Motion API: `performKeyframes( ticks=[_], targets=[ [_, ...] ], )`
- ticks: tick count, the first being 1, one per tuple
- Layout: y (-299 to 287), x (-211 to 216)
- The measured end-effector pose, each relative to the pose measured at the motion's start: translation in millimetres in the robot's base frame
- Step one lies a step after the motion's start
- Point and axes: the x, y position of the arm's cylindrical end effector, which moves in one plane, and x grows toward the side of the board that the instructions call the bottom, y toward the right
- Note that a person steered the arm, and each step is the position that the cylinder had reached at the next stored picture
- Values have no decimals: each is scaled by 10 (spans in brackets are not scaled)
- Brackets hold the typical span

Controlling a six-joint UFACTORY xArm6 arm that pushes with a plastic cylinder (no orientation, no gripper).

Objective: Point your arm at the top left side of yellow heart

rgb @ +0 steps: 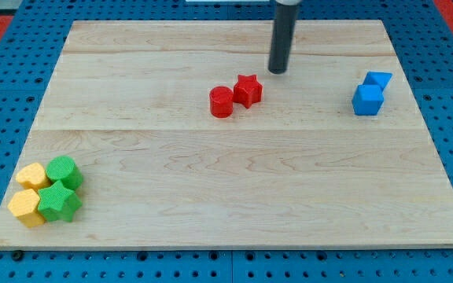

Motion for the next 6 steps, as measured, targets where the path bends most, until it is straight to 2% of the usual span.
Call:
performKeyframes(
  ticks=[1,2,3,5,6],
  targets=[
    [-912,193],
    [-2058,587],
    [-2940,1045],
    [-3581,1981],
    [-3537,2314]
  ],
)
